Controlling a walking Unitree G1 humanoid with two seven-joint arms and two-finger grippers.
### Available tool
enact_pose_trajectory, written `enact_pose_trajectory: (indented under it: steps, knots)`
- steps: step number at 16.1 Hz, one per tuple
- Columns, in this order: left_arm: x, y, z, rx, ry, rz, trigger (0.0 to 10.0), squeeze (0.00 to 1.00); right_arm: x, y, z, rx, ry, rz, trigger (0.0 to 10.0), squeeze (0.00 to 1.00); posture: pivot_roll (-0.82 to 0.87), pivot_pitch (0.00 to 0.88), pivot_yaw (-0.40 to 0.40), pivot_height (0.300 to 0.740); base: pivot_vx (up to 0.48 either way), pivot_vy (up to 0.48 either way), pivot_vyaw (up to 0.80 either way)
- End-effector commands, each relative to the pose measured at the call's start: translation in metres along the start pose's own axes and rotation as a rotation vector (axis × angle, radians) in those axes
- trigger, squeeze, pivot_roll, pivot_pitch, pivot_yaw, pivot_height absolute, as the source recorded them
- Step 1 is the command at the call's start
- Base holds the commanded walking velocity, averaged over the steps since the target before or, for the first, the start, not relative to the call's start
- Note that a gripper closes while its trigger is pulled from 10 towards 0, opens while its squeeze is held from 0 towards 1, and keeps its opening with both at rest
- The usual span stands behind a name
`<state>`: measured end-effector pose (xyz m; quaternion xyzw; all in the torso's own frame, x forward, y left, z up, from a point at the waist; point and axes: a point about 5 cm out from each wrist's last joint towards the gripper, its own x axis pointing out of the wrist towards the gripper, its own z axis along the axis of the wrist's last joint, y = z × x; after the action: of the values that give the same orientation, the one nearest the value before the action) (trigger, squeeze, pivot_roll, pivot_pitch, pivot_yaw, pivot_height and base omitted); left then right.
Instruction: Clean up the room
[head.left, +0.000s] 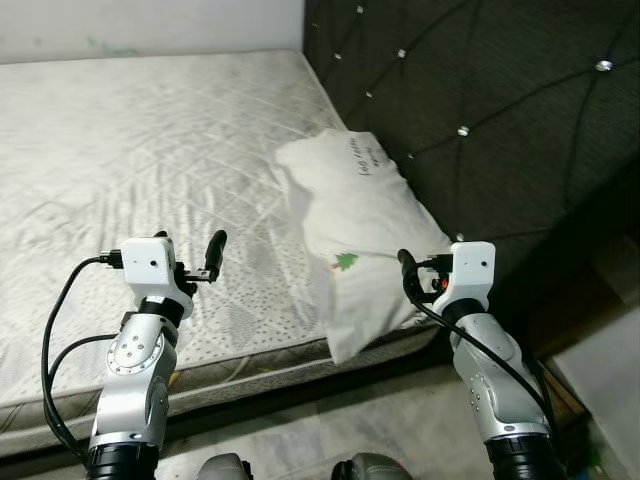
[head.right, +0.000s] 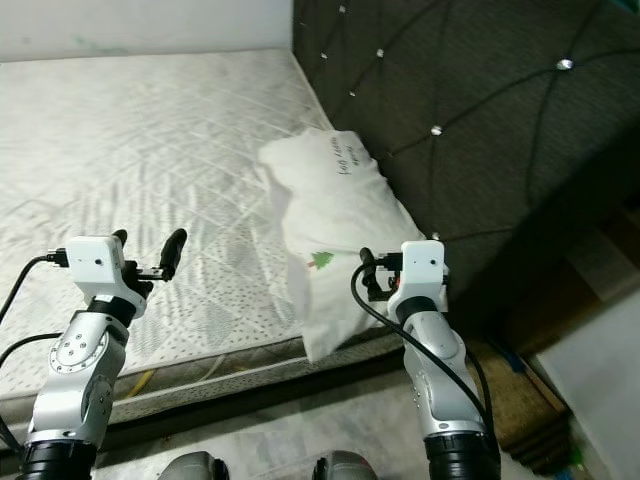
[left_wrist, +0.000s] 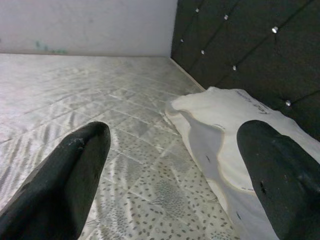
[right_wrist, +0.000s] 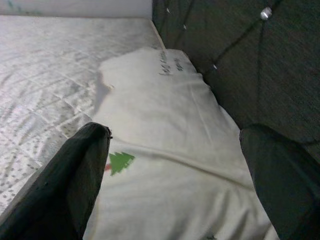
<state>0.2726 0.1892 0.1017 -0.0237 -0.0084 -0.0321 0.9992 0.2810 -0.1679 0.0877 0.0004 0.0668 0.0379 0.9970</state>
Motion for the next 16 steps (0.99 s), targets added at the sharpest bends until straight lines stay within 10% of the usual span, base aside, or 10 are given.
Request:
enact_pose_trajectory:
  steps: [1,16]
  knots:
    - [-0.0007,0.0022,-0.0015,0.006,0.014,0.010,10.0,0.00,0.0006,0.0015,0.0031,0.001,-0.017,0.014,10.0,0.00,0.00,0.043,-0.062,0.740,0.000,0.469,0.00]
    - [0.0007,0.0026,-0.0019,0.001,0.018,0.009,10.0,0.00,0.0014,0.0009,0.0020,0.010,-0.008,0.026,10.0,0.00,0.00,0.043,-0.063,0.740,0.000,0.468,0.00]
